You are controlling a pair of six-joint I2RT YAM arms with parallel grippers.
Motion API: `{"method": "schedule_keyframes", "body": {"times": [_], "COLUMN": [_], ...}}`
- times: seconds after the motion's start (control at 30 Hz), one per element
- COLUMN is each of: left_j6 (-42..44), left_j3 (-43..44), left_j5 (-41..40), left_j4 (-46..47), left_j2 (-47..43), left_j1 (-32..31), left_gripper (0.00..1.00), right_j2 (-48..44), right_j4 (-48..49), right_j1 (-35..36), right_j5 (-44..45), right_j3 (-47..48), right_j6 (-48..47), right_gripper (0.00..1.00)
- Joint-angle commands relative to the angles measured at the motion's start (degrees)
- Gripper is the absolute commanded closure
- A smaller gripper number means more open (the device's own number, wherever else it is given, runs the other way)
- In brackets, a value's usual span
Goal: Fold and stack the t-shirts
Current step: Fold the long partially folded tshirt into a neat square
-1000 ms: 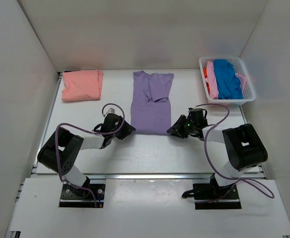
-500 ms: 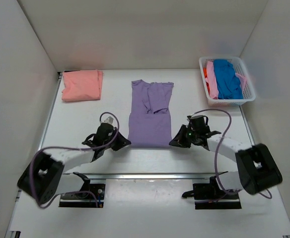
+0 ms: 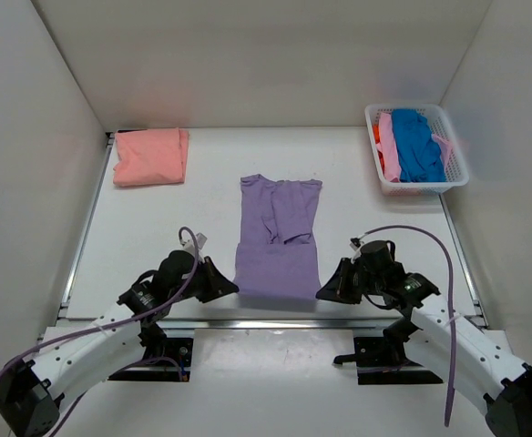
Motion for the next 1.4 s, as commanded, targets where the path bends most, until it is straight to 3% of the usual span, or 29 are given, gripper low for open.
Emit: {"method": "schedule_keyframes", "body": {"times": [0.0, 0.2, 0.4, 0.5, 0.63, 0.67, 0.7, 0.73, 0.8, 0.83, 0.87, 0.97, 1.13, 1.37], "left_j6": [-0.95, 4.13, 9.24, 12.05, 15.39, 16.09, 16.28, 16.36, 14.27, 13.39, 10.77, 5.56, 9.59, 16.01], "left_j3": [-0.31, 6.08, 17.52, 23.93, 37.63, 42.96, 46.15, 52.27, 61.44, 62.61, 63.31, 58.50, 48.05, 48.19], "left_j5": [0.92, 1.54, 7.33, 6.29, 8.91, 10.75, 11.03, 11.72, 12.87, 13.83, 14.97, 17.71, 15.69, 12.35], "left_j4": [-3.13, -1.90, 7.30, 13.46, 20.93, 21.47, 21.82, 23.48, 26.39, 29.53, 33.30, 43.68, 44.33, 37.66], "left_j2": [-3.25, 1.65, 14.48, 25.64, 47.42, 54.33, 61.27, 64.56, 75.10, 76.97, 79.25, 80.24, 74.63, 75.66], "left_j1": [1.74, 5.52, 17.91, 22.31, 24.25, 25.12, 25.91, 26.27, 28.20, 29.16, 29.69, 31.28, 31.11, 27.59], "left_gripper": [1.00, 1.00, 1.00, 1.00, 1.00, 0.97, 0.81, 0.74, 0.70, 0.56, 0.50, 0.39, 0.46, 0.35], "right_j2": [-3.06, 0.00, 15.02, 28.88, 44.37, 50.40, 56.72, 59.75, 68.90, 71.96, 73.12, 75.51, 72.88, 72.95], "right_j4": [-4.92, -2.73, 0.60, 3.50, 8.16, 9.47, 9.84, 9.75, 9.59, 9.58, 9.14, 7.82, 12.12, 12.22], "right_j1": [-1.33, -5.38, -17.67, -21.80, -24.54, -25.07, -25.85, -26.12, -26.30, -26.13, -25.69, -25.86, -25.25, -25.34], "right_j5": [-1.06, -4.59, -9.95, -10.57, -9.60, -9.34, -9.17, -8.38, -6.19, -5.31, -3.47, -0.73, -0.91, -2.31], "right_j3": [-1.01, 2.93, 15.94, 24.98, 39.74, 44.64, 50.26, 52.93, 62.22, 64.01, 67.16, 70.18, 63.43, 60.68], "right_j6": [1.60, -1.99, -11.48, -15.79, -19.13, -19.58, -20.19, -20.98, -22.56, -23.09, -23.79, -24.77, -24.68, -26.08], "right_gripper": [1.00, 1.00, 1.00, 1.00, 0.99, 1.00, 0.94, 0.90, 0.81, 0.77, 0.75, 0.71, 0.62, 0.60]}}
